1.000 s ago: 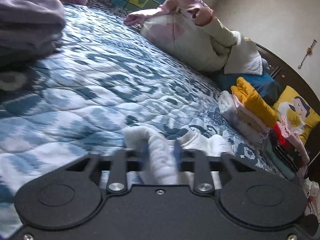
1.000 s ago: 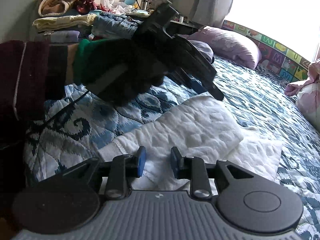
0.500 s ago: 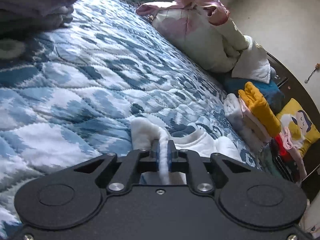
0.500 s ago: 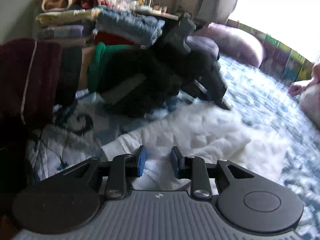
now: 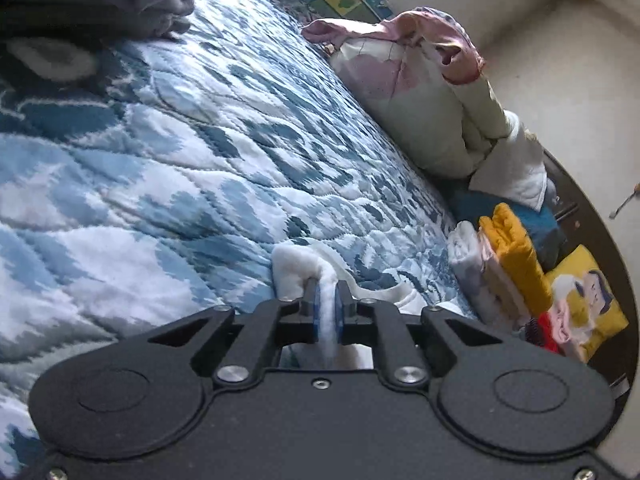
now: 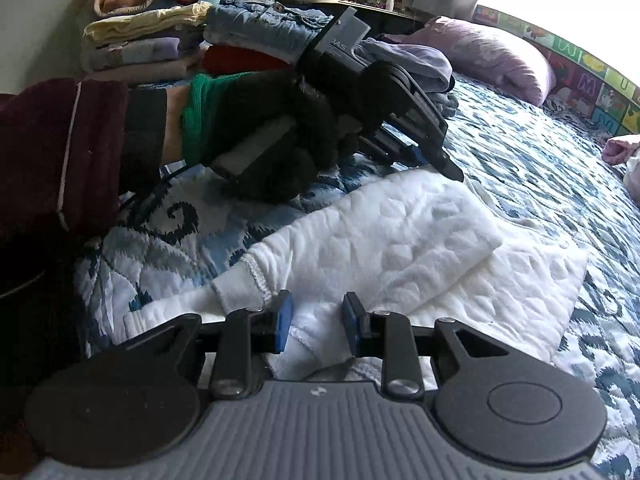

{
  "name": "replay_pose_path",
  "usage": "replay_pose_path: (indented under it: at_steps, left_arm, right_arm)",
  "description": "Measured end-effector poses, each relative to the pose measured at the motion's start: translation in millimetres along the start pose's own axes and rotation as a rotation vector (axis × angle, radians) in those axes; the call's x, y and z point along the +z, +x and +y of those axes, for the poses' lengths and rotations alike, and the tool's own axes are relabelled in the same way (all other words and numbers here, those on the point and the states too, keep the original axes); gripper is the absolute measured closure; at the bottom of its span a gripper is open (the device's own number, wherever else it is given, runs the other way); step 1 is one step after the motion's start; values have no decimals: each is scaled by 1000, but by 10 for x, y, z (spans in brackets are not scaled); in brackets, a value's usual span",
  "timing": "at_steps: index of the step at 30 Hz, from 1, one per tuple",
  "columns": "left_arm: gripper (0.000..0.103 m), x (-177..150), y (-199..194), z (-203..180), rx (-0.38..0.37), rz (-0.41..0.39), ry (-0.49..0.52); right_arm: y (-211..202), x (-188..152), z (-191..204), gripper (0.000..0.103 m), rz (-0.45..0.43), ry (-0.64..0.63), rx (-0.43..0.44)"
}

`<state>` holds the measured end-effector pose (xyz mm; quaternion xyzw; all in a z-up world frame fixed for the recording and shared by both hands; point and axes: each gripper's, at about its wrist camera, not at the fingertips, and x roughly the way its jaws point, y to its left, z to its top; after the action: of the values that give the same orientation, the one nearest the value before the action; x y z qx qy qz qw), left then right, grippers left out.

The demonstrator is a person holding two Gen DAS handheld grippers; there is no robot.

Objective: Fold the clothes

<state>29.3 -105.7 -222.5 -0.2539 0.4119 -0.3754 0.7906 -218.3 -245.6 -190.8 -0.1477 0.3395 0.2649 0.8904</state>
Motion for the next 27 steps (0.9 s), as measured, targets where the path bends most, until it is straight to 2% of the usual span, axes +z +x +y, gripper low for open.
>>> replay_pose_path:
  at_steps: [4,8,10,13,16,17,19,22,25,27]
  left_arm:
    - [91,17,-37,38,-26,0,-32]
    - [91,-1,-40,-12,-19,-3,-3]
    - [91,-3,-39,-12,-20,-2,-3]
    - [89,0,-52,-19,-28,-2,-6]
    - [83,-2,-121,-72,-16,-16,18]
    - [80,-10,-184,-125,7,-31,51]
    - [64,-50,-343,-275,81,-46,170]
    - [64,-180,-631,-487,127,-73,355]
    - [64,-309,-816,-559,30,-74,454]
    - [64,-426,-802,-633,-21,-41,551]
  right_arm:
    - [-36,27,68,75,-1,-36,-34]
    - [-161,128,24,74,9,-16,-18]
    - [-247,181,-59,74,-12,32,-10]
    - [-303,248,-74,72,-93,41,-31]
    - [-79,199,-53,72,-31,-11,-49]
    - [-30,161,-87,72,-9,-10,-48]
    - [-1,128,-180,72,9,22,-23]
    - [-60,115,-240,70,-19,19,-16]
    - [-14,29,-247,69,4,19,-18]
    - [-34,26,-213,69,9,4,-21]
